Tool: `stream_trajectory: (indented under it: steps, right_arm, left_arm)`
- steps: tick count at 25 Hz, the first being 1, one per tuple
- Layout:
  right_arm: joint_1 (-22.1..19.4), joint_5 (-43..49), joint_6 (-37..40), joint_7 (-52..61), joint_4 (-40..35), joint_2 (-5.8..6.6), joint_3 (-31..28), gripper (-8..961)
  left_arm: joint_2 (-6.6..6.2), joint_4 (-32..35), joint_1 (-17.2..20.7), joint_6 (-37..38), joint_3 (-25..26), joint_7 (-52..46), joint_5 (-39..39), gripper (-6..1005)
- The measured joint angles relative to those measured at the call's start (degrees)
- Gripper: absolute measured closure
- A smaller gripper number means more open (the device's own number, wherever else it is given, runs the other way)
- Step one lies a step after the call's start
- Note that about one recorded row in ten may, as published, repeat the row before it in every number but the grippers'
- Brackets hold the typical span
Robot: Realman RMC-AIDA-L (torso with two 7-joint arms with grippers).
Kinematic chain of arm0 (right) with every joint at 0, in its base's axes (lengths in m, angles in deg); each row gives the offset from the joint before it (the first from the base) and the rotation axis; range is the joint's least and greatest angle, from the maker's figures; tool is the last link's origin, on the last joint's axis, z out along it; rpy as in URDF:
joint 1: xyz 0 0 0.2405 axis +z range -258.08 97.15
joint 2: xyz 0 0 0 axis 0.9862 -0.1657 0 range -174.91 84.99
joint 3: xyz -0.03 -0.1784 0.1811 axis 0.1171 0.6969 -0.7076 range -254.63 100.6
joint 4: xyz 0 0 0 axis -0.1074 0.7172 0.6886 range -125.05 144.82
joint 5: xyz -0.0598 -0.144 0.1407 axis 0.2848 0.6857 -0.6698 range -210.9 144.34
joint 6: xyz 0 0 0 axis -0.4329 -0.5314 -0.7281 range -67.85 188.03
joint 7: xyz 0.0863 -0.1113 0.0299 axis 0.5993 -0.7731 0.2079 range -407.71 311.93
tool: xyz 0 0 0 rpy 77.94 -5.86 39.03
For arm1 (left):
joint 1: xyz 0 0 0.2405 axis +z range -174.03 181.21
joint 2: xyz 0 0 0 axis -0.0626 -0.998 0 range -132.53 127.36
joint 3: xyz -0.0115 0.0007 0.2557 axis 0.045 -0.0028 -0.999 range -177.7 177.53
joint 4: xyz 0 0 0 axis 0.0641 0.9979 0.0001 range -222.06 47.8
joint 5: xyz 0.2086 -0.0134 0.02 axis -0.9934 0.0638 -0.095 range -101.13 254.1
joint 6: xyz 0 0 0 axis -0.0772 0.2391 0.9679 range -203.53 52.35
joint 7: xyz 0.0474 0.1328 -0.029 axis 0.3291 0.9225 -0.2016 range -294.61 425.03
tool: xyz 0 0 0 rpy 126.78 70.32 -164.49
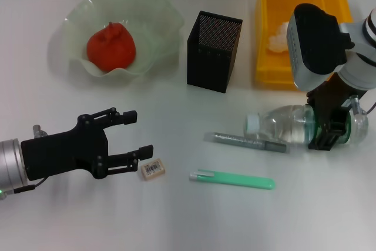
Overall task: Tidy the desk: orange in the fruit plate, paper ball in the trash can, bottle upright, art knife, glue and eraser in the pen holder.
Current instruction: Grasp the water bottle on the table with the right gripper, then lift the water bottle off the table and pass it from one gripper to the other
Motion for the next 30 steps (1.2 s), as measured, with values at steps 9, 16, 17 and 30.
stream_trajectory:
  steps: [9,16,17,30]
  right_arm:
    - [-0.57,-0.27,-1.18,-0.1,0.62,0.0,-0.01,163]
    - [-1.24,-1.63,-1.42,-0.51,0.15,0.22,-0.61,172]
    - [-1.36,-1.94,-1.34,-0.6,-0.04,0.25,-0.69,173]
    - [-3.37,-4.62,-0.04,-2.79,-2.78,0.43,-4.15,190]
  left_arm:
    - [0.0,0.0,-0.24,0.08,0.18,0.0,-0.73,281]
    - [0.0,0.0,-0.21,0.17,0.24,0.0,-0.77,284]
    - [0.0,0.0,-0.2,0.17,0.24,0.0,-0.77,284]
    - [0.28,0.1,0.0,1.87,1.35,0.0,-0.22,290]
